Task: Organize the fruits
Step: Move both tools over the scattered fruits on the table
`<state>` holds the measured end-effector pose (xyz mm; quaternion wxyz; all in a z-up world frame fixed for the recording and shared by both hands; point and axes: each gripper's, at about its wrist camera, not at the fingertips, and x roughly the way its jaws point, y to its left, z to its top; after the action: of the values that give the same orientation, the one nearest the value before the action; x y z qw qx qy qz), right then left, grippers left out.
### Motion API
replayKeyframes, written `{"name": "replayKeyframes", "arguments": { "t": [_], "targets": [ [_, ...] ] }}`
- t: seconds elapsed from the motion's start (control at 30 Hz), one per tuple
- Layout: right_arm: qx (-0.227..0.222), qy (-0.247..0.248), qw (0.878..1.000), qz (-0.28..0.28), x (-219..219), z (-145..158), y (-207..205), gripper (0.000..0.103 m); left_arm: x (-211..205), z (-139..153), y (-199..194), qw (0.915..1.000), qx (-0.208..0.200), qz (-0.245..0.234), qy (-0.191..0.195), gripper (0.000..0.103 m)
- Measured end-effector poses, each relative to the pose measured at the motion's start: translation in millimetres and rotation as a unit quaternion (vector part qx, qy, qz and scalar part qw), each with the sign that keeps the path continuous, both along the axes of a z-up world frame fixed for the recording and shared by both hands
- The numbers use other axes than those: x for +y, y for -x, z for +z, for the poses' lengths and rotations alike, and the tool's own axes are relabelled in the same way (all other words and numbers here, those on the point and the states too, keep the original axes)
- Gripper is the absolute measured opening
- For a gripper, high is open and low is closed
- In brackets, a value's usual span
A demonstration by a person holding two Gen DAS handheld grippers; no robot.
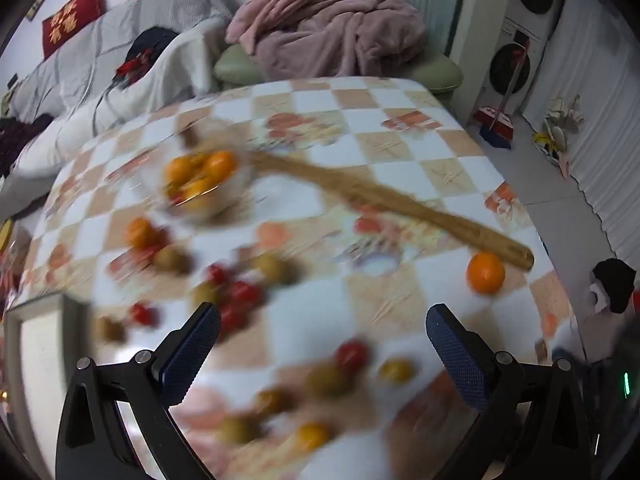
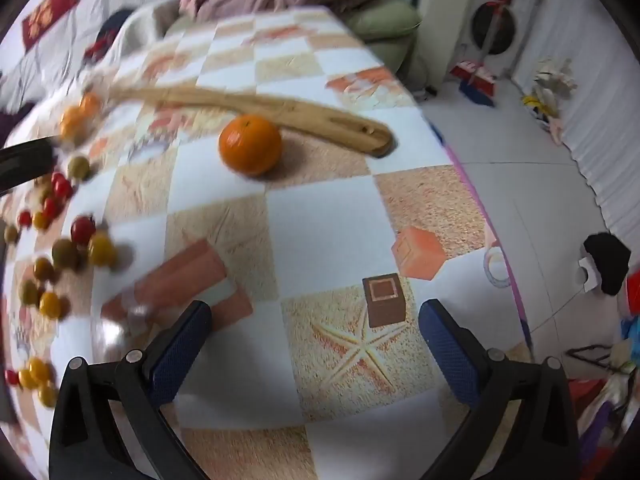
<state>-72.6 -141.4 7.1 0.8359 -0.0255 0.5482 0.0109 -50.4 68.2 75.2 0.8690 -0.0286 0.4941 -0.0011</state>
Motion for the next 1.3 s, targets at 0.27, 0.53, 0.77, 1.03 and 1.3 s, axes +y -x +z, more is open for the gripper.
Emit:
{"name": "replayKeyframes", "arguments": {
  "t": [0.27, 0.53, 0.77, 1.03, 1.3],
  "targets": [
    [0.041, -0.026, 0.998, 0.043, 26, 23, 0, 0.103, 80, -22, 47, 0.9899, 0.108, 0.081, -0.043, 0.103],
    [0.058, -0.05, 0.995, 0.07, 69, 38, 6, 0.103, 93, -37, 70, 0.9863, 0.133, 0.09, -0.039, 0.103],
    [0.082, -0.04, 0.992, 0.082, 86, 42, 5, 0.103, 88, -37, 61, 0.9879, 0.135, 0.072, -0.022, 0.103],
    [0.096, -0.037, 0.991, 0.084, 88, 39, 1, 0.103, 80, -45, 55, 0.9877, 0.143, 0.059, -0.018, 0.103],
    [0.098, -0.04, 0.991, 0.082, 88, 37, -2, 0.103, 78, -48, 53, 0.9875, 0.144, 0.06, -0.02, 0.103]
  ]
}}
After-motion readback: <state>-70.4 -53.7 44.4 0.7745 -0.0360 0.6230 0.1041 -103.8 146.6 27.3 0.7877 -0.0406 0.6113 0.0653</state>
